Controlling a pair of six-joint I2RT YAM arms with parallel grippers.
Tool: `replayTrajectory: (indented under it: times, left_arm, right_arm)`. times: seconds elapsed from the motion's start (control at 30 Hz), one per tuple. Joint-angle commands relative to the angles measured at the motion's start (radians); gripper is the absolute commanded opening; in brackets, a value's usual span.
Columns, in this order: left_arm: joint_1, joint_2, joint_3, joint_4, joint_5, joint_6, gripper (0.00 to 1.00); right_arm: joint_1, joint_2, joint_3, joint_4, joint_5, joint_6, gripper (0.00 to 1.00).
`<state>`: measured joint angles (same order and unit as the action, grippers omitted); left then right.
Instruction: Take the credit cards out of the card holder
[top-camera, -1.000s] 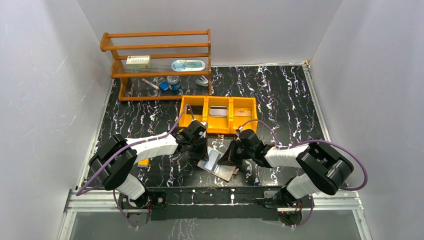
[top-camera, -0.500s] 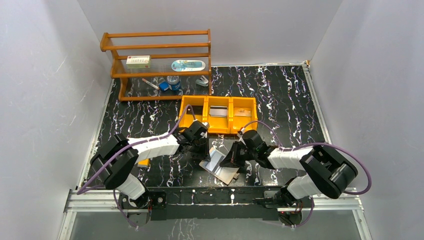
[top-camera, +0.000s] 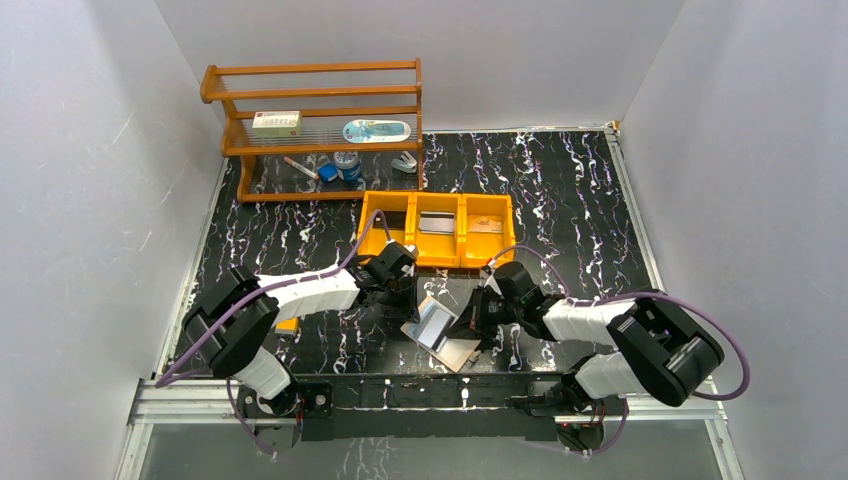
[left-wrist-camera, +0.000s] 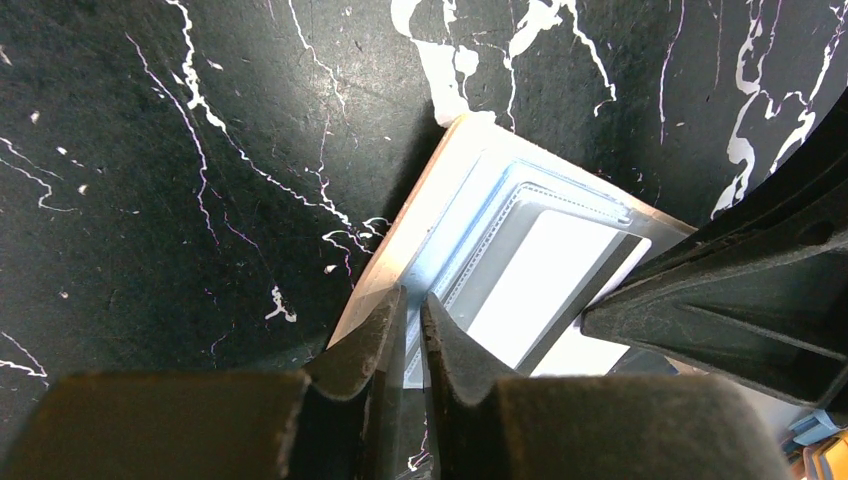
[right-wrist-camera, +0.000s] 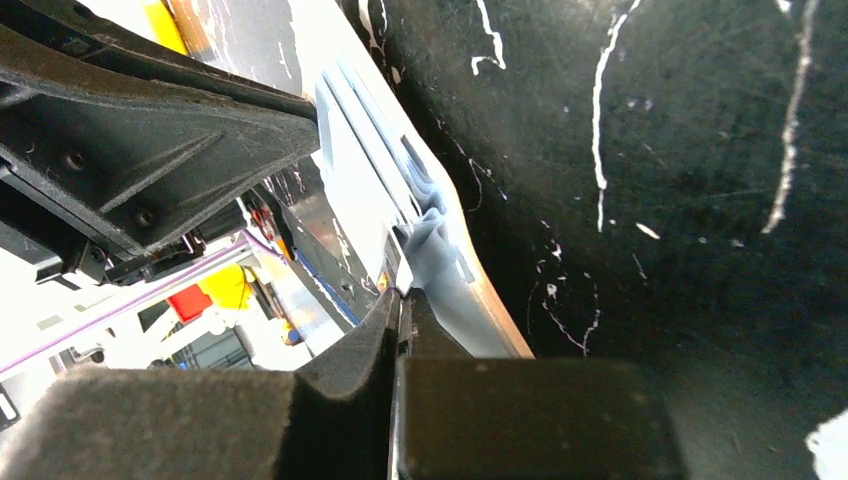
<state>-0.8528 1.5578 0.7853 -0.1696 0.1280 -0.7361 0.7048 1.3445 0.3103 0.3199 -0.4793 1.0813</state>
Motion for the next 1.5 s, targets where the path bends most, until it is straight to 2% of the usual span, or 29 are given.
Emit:
replayTrajectory:
  times: [0.0,0.17,0.27,0.47,0.57,0.7,0.87,1.13,1.3,1.47]
  left_arm:
    - [-0.002,0.038,-0.034,-0.129,-0.093,0.028,0.11]
    - [-0.001,0.025,-0.033,-0.134,-0.102,0.021,0.10]
    - [-0.002,0.008,-0.035,-0.136,-0.100,0.006,0.10]
    - [-0.003,-0.100,-0.066,-0.138,-0.124,-0.035,0.13]
    - [-0.003,-0.178,-0.093,-0.141,-0.159,-0.064,0.23]
    - [-0.003,-0.276,-0.100,-0.166,-0.226,-0.070,0.44]
    - [-0.003,-0.293,-0.046,-0.103,-0.192,0.009,0.59]
    - [-0.002,-0.128,0.049,0.047,-0.010,0.088,0.57]
    - [-0.003,-0.053,0.046,0.106,0.103,0.073,0.47]
    - [-0.003,0.006,0.000,0.107,0.136,0.053,0.38]
  right_arm:
    - [-0.032,-0.031,0.018,-0.114,-0.032,-0.101,0.06]
    - [-0.060,-0.052,0.024,-0.180,-0.029,-0.144,0.06]
    - [-0.076,-0.029,0.075,-0.153,-0.029,-0.149,0.06]
    - [-0.091,0.160,0.284,-0.257,-0.031,-0.316,0.05]
    - [-0.090,0.246,0.388,-0.346,-0.020,-0.408,0.03]
    - [-0.090,0.285,0.448,-0.400,-0.024,-0.476,0.03]
    - [-0.090,0.295,0.453,-0.411,-0.038,-0.499,0.03]
    - [-0.091,0.259,0.401,-0.357,-0.066,-0.469,0.03]
    - [-0.090,0.237,0.370,-0.328,-0.078,-0.447,0.04]
    - [-0.090,0.225,0.352,-0.316,-0.064,-0.433,0.06]
